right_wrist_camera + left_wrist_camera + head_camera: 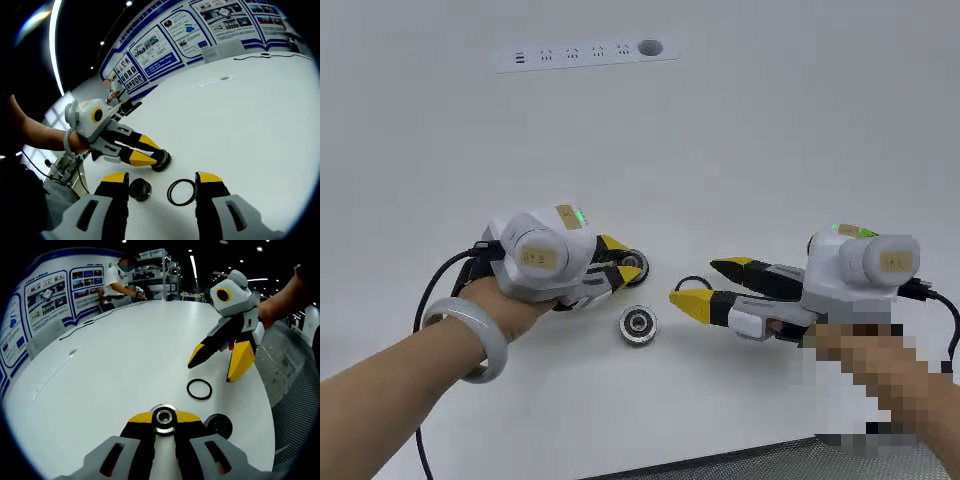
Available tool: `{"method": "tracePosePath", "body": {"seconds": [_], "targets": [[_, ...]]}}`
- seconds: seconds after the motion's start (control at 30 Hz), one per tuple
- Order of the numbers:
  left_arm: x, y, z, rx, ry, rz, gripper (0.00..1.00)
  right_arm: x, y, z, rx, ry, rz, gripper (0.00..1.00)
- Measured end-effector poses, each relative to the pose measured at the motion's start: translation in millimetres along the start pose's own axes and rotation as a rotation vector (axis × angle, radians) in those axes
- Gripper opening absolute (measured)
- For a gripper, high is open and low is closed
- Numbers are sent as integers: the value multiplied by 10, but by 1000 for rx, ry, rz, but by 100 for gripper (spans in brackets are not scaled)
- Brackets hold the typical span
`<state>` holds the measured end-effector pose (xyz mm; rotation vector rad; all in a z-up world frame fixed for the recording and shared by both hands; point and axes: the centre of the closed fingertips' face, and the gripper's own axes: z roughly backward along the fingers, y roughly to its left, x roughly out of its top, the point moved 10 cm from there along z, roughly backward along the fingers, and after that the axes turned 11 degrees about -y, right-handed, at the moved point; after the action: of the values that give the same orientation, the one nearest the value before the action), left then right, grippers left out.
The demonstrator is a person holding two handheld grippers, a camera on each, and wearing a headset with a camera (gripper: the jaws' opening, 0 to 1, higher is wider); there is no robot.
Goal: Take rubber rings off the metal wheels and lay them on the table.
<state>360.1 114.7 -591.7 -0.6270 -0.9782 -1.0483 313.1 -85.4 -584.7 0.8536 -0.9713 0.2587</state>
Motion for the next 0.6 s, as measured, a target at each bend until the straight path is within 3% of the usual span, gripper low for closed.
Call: {"method": "tracePosePath", "body": {"seconds": [0.03,0.2,0.6], "targets": [[0,1,0,0,-1,1,13,0,-9,-18,-9,0,-39,53],[-7,-2,4,1,-7,5,13,29,-32,-97,-11,-19,-96,48],[-22,-1,4,11,-21,19,13,0,-48,-328,-8,5,-181,42]]}}
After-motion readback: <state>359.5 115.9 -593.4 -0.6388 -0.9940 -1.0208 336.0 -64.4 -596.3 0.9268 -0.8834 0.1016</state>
